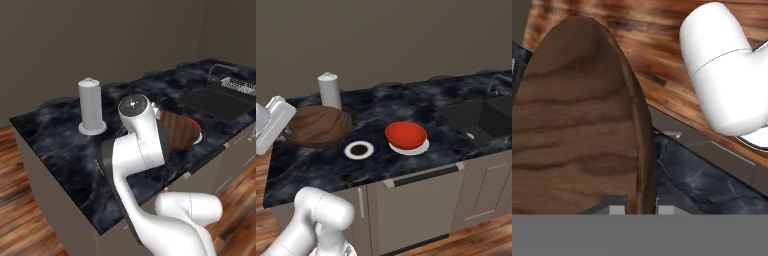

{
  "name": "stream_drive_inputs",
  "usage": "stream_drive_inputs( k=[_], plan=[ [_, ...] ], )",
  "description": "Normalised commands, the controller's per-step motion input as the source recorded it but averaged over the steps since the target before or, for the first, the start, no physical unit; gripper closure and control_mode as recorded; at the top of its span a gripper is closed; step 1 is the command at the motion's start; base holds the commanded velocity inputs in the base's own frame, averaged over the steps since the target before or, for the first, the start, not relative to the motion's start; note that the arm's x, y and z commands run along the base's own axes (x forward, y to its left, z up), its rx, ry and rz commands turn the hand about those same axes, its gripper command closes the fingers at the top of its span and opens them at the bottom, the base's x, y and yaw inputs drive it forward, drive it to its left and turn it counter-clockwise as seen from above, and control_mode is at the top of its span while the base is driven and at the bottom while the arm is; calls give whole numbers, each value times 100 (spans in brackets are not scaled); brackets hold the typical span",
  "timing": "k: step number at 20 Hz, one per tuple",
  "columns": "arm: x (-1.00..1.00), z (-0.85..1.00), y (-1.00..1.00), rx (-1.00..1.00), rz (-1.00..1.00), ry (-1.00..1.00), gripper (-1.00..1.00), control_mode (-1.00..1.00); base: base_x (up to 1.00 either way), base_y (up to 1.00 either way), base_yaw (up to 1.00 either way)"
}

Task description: Move the bowls from the cabinet to the plates on the dining table.

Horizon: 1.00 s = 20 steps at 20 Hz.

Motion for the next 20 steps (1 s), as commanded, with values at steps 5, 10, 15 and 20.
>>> stream_drive_inputs(
  k=[5, 10, 15, 20],
  plan=[
    [43, -30, 36, 5, -9, -2, 100, -100, 0, 0, 0],
    [43, -36, 18, 4, -7, -3, 100, -100, 0, 0, 0],
    [33, -26, 14, 2, -5, -6, 100, -100, 0, 0, 0],
    [32, -21, 7, 1, -3, -8, 100, -100, 0, 0, 0]
  ],
)
